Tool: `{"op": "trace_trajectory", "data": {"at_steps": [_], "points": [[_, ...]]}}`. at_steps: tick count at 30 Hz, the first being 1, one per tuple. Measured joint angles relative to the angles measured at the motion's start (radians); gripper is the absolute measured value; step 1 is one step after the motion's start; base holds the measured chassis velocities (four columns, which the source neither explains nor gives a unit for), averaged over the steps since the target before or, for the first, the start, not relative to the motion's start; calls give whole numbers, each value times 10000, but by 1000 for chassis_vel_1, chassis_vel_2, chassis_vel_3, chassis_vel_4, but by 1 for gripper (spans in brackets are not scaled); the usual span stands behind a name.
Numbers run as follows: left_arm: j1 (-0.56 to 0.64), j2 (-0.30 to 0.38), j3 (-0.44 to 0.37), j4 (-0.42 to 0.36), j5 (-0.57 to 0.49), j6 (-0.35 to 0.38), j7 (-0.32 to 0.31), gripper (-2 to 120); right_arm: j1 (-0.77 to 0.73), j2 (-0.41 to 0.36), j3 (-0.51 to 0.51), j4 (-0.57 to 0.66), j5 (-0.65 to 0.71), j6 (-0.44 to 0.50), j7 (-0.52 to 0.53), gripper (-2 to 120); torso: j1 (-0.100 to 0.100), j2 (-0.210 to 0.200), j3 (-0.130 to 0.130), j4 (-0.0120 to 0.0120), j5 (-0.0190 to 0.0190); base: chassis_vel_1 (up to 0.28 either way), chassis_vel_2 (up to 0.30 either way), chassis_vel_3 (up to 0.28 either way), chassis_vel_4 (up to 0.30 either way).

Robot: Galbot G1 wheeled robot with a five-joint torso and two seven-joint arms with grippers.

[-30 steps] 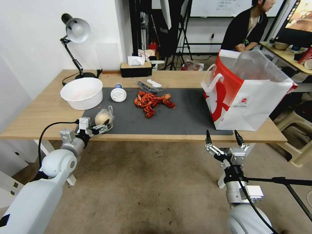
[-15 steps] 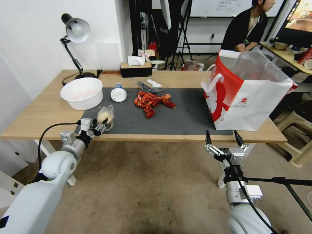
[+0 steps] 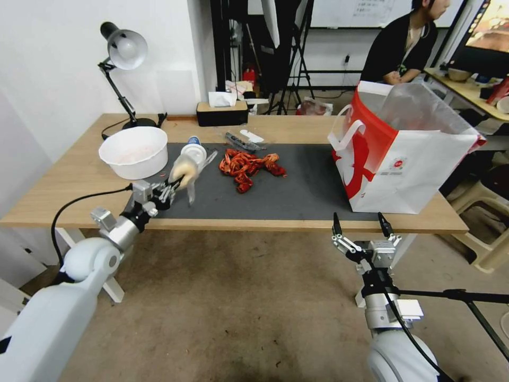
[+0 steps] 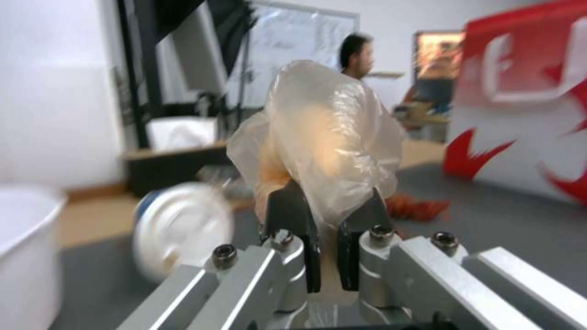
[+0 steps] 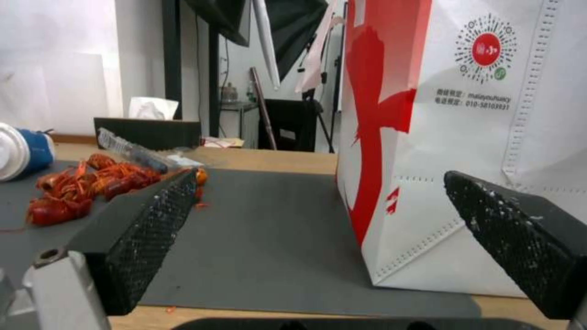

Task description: Pick up the trash from the table and place it into the takeout bag.

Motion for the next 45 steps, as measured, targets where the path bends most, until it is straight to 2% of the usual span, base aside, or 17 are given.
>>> {"op": "trace_trajectory", "data": {"at_steps": [9, 10, 12, 13, 15, 16, 19, 20, 23, 24, 27, 28, 29, 32, 33, 36, 45], "points": [[-1851, 490, 1881, 290, -1068, -238, 213, 4, 2, 10, 25, -81, 1, 8, -22, 100, 0, 0, 0, 1, 1, 0, 0, 0, 0], [-2355, 522, 2413, 354, -1280, -234, 209, 4, 13, 30, 27, -87, 2, 11, -34, 100, 0, 0, 0, 0, 3, 0, 0, 0, 0], [-3013, 528, 3115, 428, -1508, -200, 168, 4, 41, 49, 33, -98, 2, 12, -40, 100, 1, 0, -1, -1, 0, 0, 0, 0, 0], [-3013, 528, 3115, 428, -1508, -200, 168, 4, 41, 49, 33, -98, 2, 12, -40, 100, 1, 0, -1, -1, 0, 0, 0, 0, 0], [-3950, 453, 4072, 536, -1772, -94, 42, 4, 86, 68, 57, -111, 4, 7, -45, 100, 0, 0, -1, -2, 3, 0, 0, 0, 0], [-3950, 453, 4072, 536, -1772, -94, 42, 4, 86, 68, 57, -111, 4, 7, -45, 100, 0, 0, -1, -2, 3, 0, 0, 0, 0], [-5296, 169, 5201, 804, -2080, 56, -151, 4, 129, 60, 74, -159, 9, -4, -49, 100, 0, 0, -1, 1, 3, 0, 0, 0, 0], [-5296, 169, 5201, 804, -2080, 56, -151, 4, 129, 60, 74, -159, 9, -4, -49, 100, 0, 0, -1, 1, 3, 0, 0, 0, 0], [-6828, -244, 6340, 1173, -2486, 172, -354, 4, 155, 52, 103, -194, 10, -14, -49, 100, 2, -1, 0, 0, 7, 0, 0, 0, 0], [-6828, -244, 6340, 1173, -2486, 172, -354, 4, 155, 52, 103, -194, 10, -14, -49, 100, 2, -1, 0, 0, 7, 0, 0, 0, 0], [-8200, -787, 7544, 1714, -2782, 197, -441, 4, 155, 38, 131, -206, 10, -19, -44, 100, 1, -1, 0, -3, 1, 0, 0, 0, 0], [-8200, -787, 7544, 1714, -2782, 197, -441, 4, 155, 38, 131, -206, 10, -19, -44, 100, 1, -1, 0, -3, 1, 0, 0, 0, 0], [-8816, -1143, 8144, 2051, -2930, 196, -487, 4, 157, 23, 159, -218, 10, -21, -38, 100, 1, -1, 0, 0, 6, 0, 0, 0, 0], [-9850, -2058, 9002, 2869, -3101, 191, -552, 4, 198, 6, 192, -267, 19, -23, -30, 100, 1, -1, 0, 2, 2, 0, 0, 0, 0], [-9850, -2058, 9002, 2869, -3101, 191, -552, 4, 198, 6, 192, -267, 19, -23, -30, 100, 1, -1, 0, 2, 2, 0, 0, 0, 0], [-10661, -2988, 9591, 3605, -3335, 184, -660, 4, 246, 25, 197, -290, 21, -27, -18, 100, 0, -1, 1, -6, 6, 0, 0, 0, 0], [-11597, -3968, 10234, 4447, -3684, 232, -766, 4, 266, 48, 208, -330, 21, -30, -5, 100, -1, -1, 0, 3, 2, 0, 0, 0, 0]]}}
